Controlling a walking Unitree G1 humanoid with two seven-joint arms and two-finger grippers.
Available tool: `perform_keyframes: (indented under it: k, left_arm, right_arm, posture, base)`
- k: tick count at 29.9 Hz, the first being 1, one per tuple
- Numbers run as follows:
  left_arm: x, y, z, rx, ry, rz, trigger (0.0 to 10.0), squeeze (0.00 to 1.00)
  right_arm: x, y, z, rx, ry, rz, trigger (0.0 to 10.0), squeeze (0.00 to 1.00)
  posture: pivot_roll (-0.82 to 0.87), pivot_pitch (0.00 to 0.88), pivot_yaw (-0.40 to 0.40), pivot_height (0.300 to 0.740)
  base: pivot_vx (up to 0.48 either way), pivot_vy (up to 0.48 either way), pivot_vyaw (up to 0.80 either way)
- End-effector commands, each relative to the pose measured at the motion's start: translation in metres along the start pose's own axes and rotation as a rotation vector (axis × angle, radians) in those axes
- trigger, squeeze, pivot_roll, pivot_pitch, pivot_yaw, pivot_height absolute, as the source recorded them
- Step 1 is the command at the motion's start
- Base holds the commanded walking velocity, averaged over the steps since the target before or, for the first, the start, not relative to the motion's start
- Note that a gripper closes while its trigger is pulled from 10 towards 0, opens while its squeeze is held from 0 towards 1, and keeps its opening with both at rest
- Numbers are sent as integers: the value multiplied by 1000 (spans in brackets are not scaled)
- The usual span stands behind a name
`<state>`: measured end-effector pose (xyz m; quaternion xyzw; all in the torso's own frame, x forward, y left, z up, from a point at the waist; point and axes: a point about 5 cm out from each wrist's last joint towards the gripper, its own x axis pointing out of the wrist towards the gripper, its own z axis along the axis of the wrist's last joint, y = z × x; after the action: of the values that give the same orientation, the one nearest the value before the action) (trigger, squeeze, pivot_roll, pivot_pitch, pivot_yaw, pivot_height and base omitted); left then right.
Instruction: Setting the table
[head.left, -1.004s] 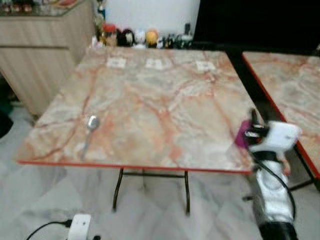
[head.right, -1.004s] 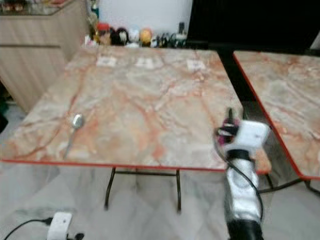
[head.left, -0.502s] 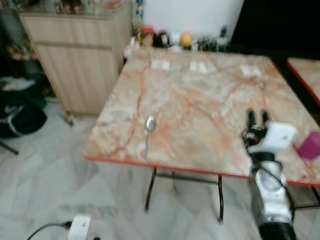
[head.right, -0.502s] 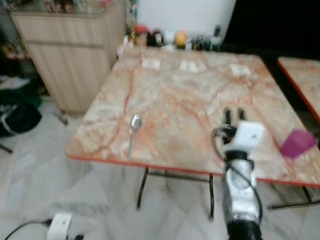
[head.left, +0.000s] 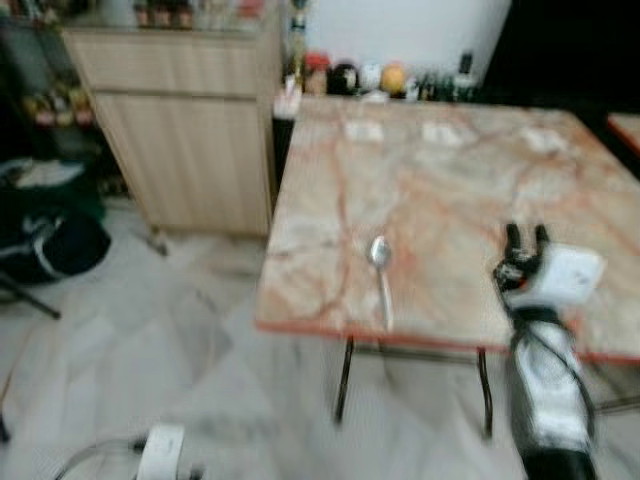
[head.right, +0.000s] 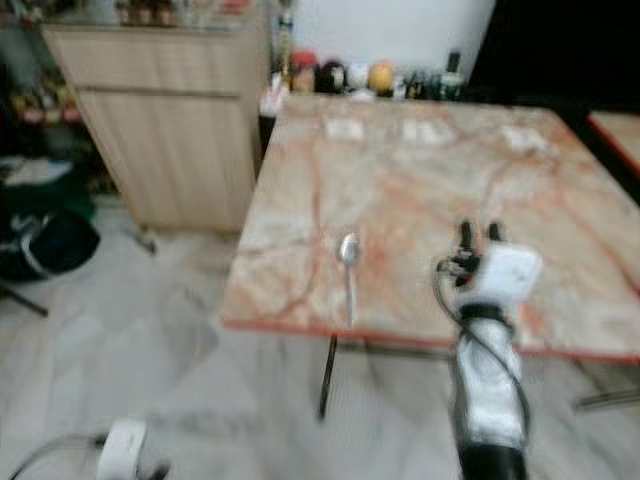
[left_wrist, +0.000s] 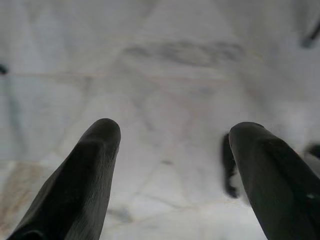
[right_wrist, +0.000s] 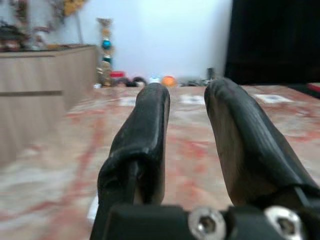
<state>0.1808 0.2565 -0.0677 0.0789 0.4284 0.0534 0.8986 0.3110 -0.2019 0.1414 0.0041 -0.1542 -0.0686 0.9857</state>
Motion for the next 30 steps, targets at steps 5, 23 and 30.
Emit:
perform_keyframes:
  k: [5,23,30]
  left_arm:
    - [0,-8,-6,-8,21,-20,10000,0]
    - [0,-9,-3,43,12,-44,10000,0]
    - [0,-9,-3,27,13,-37,10000,0]
  right_arm:
    - [-2,-10,-2,-9,9,-27,10000,0]
    - [-6,-11,-8,-8,32,-45,10000,0]
    - [-8,-10,-28,-35,178,-38,10000,0]
  posture:
    - [77,13,-26,740]
    - [84,16,-18,740]
    - [84,16,-18,740]
  base:
    - [0,454,0]
    - [0,-215,0]
    - [0,0,0]
